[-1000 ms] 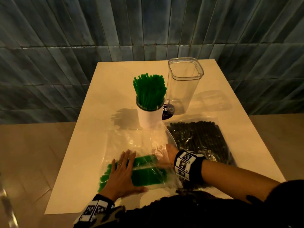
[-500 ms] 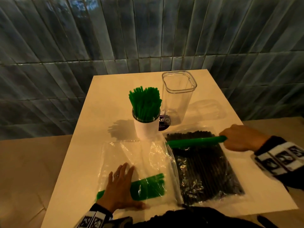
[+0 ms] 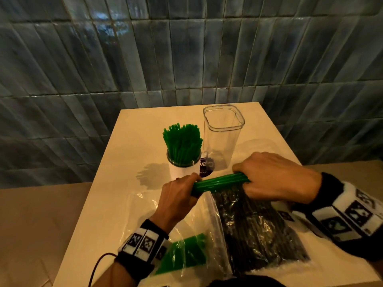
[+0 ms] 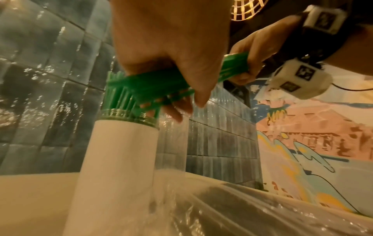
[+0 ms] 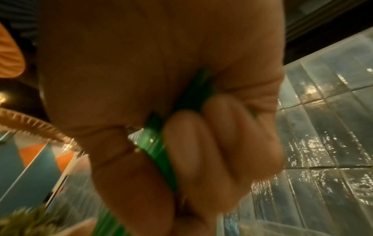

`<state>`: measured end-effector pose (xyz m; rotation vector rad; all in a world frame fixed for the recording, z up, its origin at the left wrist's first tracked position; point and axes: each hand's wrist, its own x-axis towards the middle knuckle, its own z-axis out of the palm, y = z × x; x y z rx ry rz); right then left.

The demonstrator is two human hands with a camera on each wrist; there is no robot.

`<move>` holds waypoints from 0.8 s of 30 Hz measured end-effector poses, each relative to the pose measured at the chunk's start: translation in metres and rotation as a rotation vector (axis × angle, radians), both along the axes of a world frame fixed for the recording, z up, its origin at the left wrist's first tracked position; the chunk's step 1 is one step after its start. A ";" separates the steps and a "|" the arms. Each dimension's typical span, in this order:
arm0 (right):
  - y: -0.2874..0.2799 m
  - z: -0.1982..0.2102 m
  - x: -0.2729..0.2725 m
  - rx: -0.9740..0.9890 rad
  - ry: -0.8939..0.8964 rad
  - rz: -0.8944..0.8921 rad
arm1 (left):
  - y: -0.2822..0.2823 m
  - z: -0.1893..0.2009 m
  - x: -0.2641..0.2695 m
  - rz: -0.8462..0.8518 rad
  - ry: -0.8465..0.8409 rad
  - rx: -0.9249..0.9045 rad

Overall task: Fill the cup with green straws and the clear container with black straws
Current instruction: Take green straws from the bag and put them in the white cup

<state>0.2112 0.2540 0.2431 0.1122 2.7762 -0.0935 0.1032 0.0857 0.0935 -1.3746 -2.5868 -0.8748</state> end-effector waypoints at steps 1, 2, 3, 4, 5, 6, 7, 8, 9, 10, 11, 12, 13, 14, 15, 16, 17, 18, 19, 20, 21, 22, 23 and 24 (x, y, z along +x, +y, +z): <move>0.003 0.004 0.001 -0.074 0.015 -0.017 | -0.003 -0.003 -0.002 0.010 -0.040 0.003; 0.006 0.007 0.003 -0.183 0.027 -0.047 | -0.005 -0.007 -0.004 0.015 -0.090 0.019; 0.009 0.011 0.005 -0.311 0.039 -0.087 | -0.006 -0.010 -0.004 0.023 -0.154 0.057; 0.011 0.015 0.006 -0.474 0.081 -0.137 | -0.007 -0.012 -0.003 0.032 -0.238 0.120; 0.012 0.015 0.006 -0.663 0.158 -0.216 | -0.007 -0.011 -0.001 0.040 -0.333 0.192; 0.014 0.012 0.004 -0.863 0.245 -0.300 | -0.005 -0.008 0.000 0.050 -0.416 0.250; 0.013 0.006 0.001 -1.033 0.296 -0.357 | -0.003 -0.004 0.002 0.041 -0.463 0.273; 0.008 -0.004 -0.003 -1.127 0.301 -0.353 | 0.002 0.001 0.003 0.012 -0.477 0.258; 0.000 -0.015 -0.007 -1.137 0.261 -0.290 | 0.007 0.006 0.005 -0.041 -0.472 0.240; -0.009 -0.030 -0.011 -1.116 0.204 -0.206 | 0.012 0.011 0.007 -0.113 -0.482 0.244; -0.019 -0.044 -0.016 -1.084 0.179 -0.150 | 0.017 0.015 0.008 -0.208 -0.504 0.288; -0.028 -0.057 -0.021 -1.096 0.209 -0.154 | 0.022 0.017 0.008 -0.277 -0.522 0.353; -0.033 -0.066 -0.026 -1.138 0.286 -0.200 | 0.024 0.016 0.006 -0.319 -0.525 0.376; -0.033 -0.073 -0.033 -1.202 0.399 -0.273 | 0.025 0.017 0.003 -0.306 -0.479 0.342; -0.030 -0.078 -0.038 -1.261 0.532 -0.365 | 0.023 0.017 -0.001 -0.256 -0.369 0.289; -0.022 -0.084 -0.043 -1.310 0.652 -0.446 | 0.019 0.015 -0.008 -0.181 -0.224 0.255; -0.015 -0.087 -0.045 -1.337 0.738 -0.490 | 0.013 0.011 -0.015 -0.086 -0.116 0.280; -0.007 -0.093 -0.045 -1.332 0.774 -0.503 | 0.007 0.007 -0.023 0.024 -0.081 0.348; 0.000 -0.099 -0.045 -1.298 0.773 -0.498 | 0.002 0.001 -0.031 0.142 -0.086 0.433; 0.004 -0.105 -0.044 -1.233 0.736 -0.494 | 0.000 -0.005 -0.040 0.256 -0.133 0.502; 0.006 -0.111 -0.043 -1.167 0.678 -0.491 | 0.001 -0.009 -0.049 0.350 -0.217 0.533; 0.005 -0.117 -0.043 -1.123 0.610 -0.483 | 0.004 -0.013 -0.058 0.416 -0.326 0.537; 0.003 -0.121 -0.045 -1.109 0.550 -0.476 | 0.008 -0.016 -0.066 0.432 -0.430 0.527; 0.000 -0.125 -0.049 -1.103 0.501 -0.468 | 0.014 -0.016 -0.074 0.407 -0.506 0.512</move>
